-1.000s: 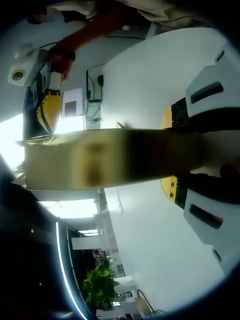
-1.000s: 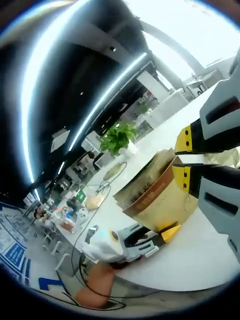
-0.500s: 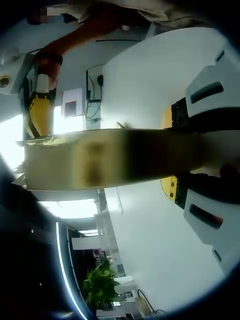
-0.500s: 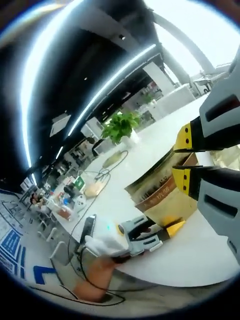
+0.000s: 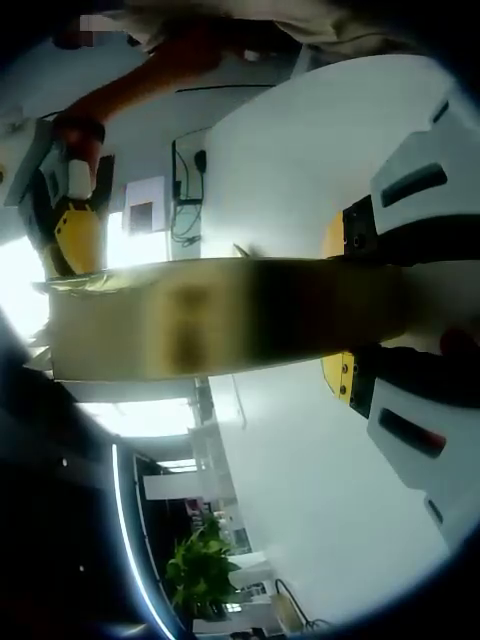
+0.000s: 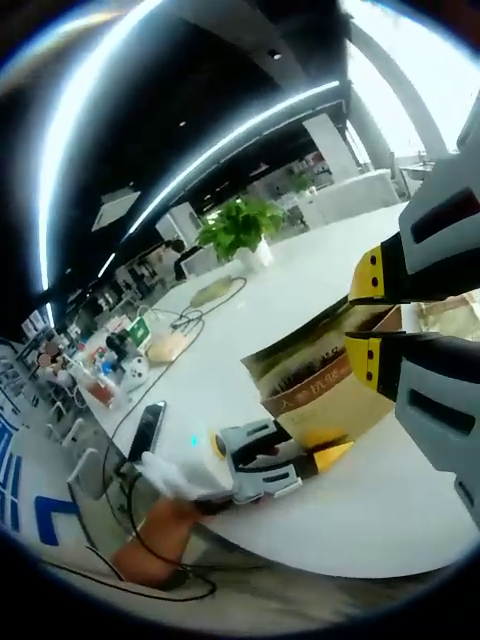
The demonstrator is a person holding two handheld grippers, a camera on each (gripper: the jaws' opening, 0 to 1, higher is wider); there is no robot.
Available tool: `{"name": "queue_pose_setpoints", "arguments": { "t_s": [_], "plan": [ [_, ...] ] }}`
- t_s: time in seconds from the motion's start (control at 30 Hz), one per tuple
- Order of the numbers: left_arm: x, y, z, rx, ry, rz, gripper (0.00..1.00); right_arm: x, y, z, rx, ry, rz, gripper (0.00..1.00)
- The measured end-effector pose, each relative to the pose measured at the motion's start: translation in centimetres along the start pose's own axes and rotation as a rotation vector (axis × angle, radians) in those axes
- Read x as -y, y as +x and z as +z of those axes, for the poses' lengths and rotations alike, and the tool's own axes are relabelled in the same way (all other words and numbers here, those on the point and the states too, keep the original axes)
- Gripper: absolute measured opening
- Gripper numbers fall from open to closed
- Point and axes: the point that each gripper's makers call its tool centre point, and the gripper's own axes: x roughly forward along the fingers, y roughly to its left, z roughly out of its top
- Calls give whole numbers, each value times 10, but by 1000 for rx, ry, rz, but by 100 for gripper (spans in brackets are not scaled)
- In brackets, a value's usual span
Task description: Extract single mask from mask box in order stack masks on table
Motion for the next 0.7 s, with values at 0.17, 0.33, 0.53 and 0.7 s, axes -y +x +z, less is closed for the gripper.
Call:
{"name": "queue_pose_setpoints", "arguments": {
  "t_s": [0.17, 0.33, 0.53, 0.7],
  "plan": [
    [1, 0, 0, 0, 0, 0, 21, -1, 1, -4, -20, 6, 28, 5],
    [1, 0, 1, -1, 1, 1, 21, 0, 0, -2, -25, 2, 53, 1],
    [0, 0, 0, -1, 2, 1, 21, -3, 2, 0, -46, -32, 94, 1],
    [1, 0, 1, -1, 2, 1, 21, -6, 3, 2, -70, -104, 136, 2]
  ]
}}
